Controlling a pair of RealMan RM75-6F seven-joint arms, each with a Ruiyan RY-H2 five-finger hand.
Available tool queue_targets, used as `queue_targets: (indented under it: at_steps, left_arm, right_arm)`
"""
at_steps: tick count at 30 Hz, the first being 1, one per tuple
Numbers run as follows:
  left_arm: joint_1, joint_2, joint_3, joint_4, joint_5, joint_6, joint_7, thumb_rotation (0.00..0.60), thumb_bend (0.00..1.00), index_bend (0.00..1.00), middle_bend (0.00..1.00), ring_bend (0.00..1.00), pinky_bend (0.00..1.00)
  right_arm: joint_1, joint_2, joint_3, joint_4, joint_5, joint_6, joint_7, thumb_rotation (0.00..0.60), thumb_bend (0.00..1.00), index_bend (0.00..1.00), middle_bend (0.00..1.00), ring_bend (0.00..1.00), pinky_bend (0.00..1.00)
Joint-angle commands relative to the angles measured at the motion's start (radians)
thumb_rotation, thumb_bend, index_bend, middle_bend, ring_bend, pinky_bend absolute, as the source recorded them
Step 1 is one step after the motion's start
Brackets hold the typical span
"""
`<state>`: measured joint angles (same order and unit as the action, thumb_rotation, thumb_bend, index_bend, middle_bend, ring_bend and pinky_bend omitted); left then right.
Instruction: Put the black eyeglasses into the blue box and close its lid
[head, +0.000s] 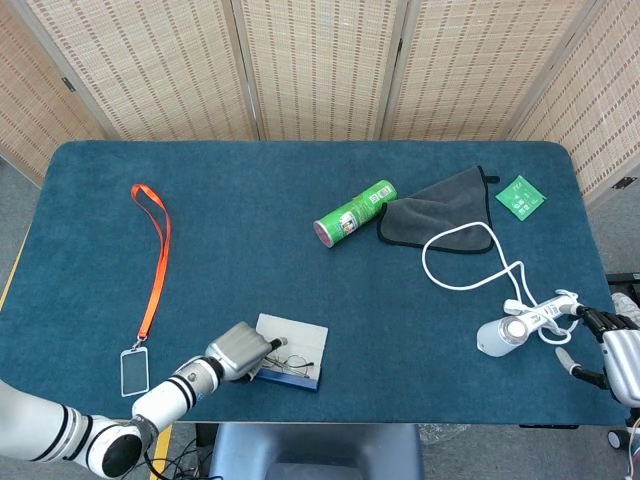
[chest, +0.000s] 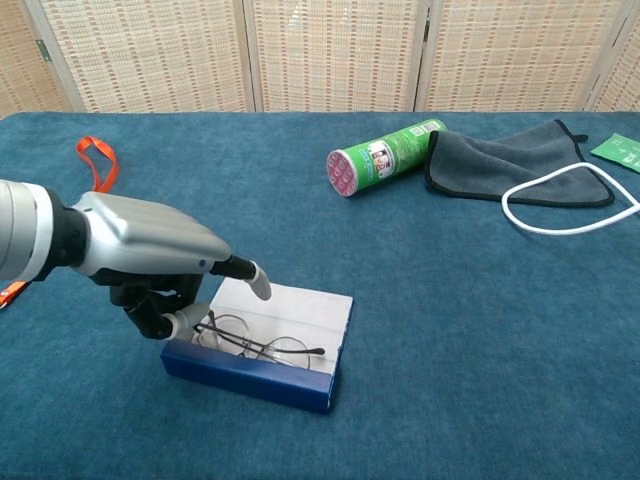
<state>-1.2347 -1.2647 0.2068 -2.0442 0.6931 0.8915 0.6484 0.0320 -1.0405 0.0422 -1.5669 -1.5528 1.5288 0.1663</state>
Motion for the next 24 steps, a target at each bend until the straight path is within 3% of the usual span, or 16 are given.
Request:
queue_targets:
  at_steps: [1,14,24]
  left_arm:
    - [-0.019,-0.02,0.001,0.041,-0.074,-0.04,0.012,0.6,0.72,0.14,0.97,1.0,1.0]
    - [-0.144,-0.051,0.017,0.121,-0.337,-0.121,0.076,0.6,0.72,0.12,0.97,1.0,1.0]
    - [-0.164,-0.044,0.033,0.074,-0.337,-0.09,0.079,0.6,0.72,0.18,0.97,1.0,1.0]
  right_arm:
    - [-0.003,0.001,0.0,0.0,0.0,0.004,0.001,0.6,0.26,0.29,0.39,0.43,0.38]
    - [-0.009,-0.002,0.0,0.007,-0.001,0.015,0.008,0.6,0.26,0.29,0.39,0.43,0.38]
    - [-0.01,-0.005,0.001,0.014,0.002,0.013,0.012,0.6,0.26,0.29,0.39,0.43,0.38]
